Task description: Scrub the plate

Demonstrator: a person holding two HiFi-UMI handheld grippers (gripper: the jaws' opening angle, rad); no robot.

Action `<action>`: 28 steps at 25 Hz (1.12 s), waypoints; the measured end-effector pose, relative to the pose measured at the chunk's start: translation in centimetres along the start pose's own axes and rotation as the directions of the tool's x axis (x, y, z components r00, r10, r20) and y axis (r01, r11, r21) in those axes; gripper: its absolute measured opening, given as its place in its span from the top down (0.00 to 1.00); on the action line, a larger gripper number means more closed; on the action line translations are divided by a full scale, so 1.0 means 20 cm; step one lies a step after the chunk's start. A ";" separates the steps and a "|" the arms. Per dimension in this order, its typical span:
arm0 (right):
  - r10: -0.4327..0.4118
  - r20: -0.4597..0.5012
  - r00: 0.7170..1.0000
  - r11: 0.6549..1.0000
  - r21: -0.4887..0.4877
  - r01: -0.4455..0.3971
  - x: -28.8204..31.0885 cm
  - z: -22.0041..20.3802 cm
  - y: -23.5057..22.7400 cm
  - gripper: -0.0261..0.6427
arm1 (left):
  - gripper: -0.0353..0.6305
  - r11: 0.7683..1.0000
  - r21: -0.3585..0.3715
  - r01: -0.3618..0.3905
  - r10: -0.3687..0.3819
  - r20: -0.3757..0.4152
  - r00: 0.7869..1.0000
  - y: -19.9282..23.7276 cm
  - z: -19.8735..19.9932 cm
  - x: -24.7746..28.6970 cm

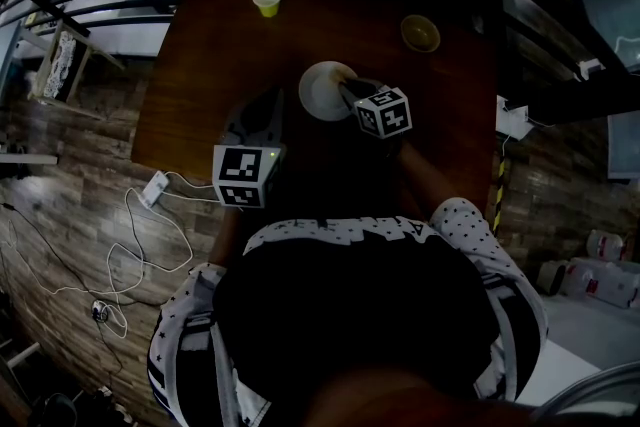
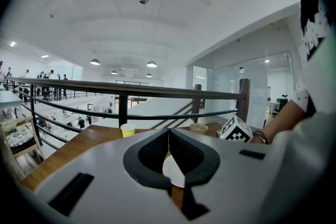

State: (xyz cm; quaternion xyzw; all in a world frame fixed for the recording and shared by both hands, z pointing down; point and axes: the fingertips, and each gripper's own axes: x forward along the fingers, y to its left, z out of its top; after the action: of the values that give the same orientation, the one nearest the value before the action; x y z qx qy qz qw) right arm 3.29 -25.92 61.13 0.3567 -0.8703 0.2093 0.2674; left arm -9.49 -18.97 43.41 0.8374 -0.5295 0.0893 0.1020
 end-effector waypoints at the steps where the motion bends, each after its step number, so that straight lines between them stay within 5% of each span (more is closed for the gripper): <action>1: 0.003 -0.002 1.000 1.000 0.000 -0.003 0.00 -0.01 0.01 0.89 | 0.93 1.000 0.000 0.000 0.000 0.000 1.000 0.00 0.00 0.00; 28: 0.057 -0.014 0.998 0.998 -0.014 -0.057 -0.01 -0.07 0.12 0.89 | 0.93 1.000 0.015 0.017 -0.017 0.006 1.000 -0.02 0.02 0.00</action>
State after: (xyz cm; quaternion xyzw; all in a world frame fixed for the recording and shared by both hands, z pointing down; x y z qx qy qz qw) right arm 2.19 -23.41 61.64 0.3282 -0.8799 0.2130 0.2697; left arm -9.02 -18.94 42.96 0.8430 -0.5219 0.0897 0.0946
